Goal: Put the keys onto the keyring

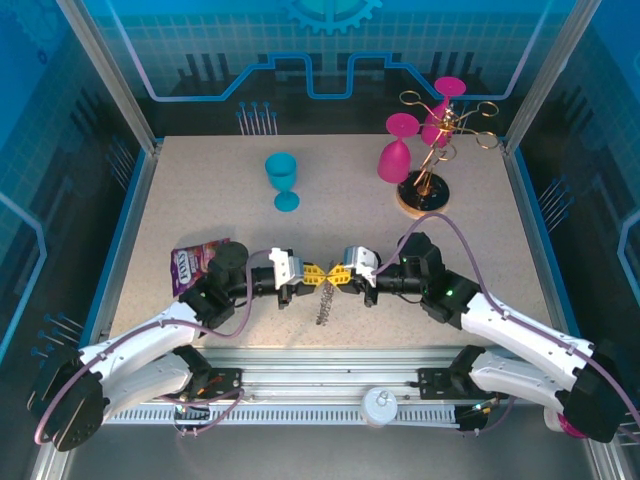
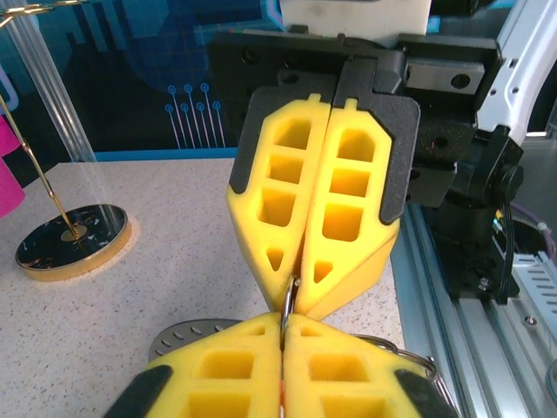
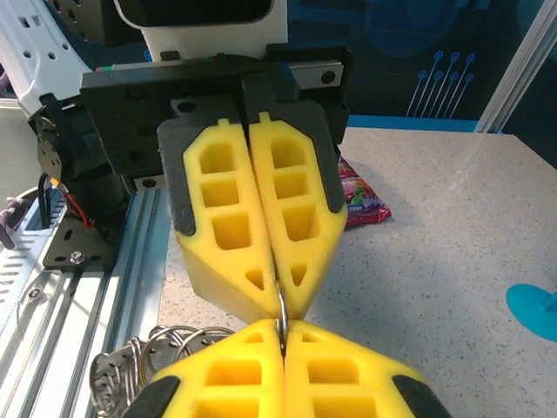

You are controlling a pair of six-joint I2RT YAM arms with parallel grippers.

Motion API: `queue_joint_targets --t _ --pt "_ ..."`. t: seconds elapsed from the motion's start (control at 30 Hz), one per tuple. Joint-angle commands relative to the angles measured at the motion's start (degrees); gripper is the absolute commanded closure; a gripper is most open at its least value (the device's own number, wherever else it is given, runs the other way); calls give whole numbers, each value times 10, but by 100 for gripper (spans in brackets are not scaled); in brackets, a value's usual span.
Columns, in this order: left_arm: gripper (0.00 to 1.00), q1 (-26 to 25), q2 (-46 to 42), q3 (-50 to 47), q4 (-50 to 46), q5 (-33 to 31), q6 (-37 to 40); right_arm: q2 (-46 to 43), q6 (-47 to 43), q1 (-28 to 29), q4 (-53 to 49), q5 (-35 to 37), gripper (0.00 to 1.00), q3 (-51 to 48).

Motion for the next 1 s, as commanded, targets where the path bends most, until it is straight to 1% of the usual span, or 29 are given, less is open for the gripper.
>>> queue_joint_targets --t 0.0,0.07,0.13,0.23,0.33,0.63,0.73,0.87,0.93,0.97 --pt "85 0 -13 46 -83 -34 43 -1 -53 2 -99 8 100 55" --pt "83 -1 -13 70 -148 -44 68 5 -82 4 -161 23 100 85" --pt "83 -2 -10 87 -189 -48 86 16 -107 9 -210 36 100 112" --pt "83 -1 -7 102 -217 -48 99 35 -134 18 -265 60 100 154" --pt "82 -2 -6 106 -220 -38 102 53 -144 25 -290 79 100 181" --pt "83 -4 4 107 -195 -20 86 99 -160 55 -302 86 100 225" --pt "87 -4 6 109 -200 -15 88 110 -159 62 -296 85 100 236" --pt "100 -5 7 111 -209 -12 95 109 -150 64 -285 73 100 241" --pt "100 -5 2 107 -203 -11 96 95 -134 59 -266 76 100 227" --pt "100 -5 -2 102 -196 -11 96 82 -119 51 -251 76 92 215"
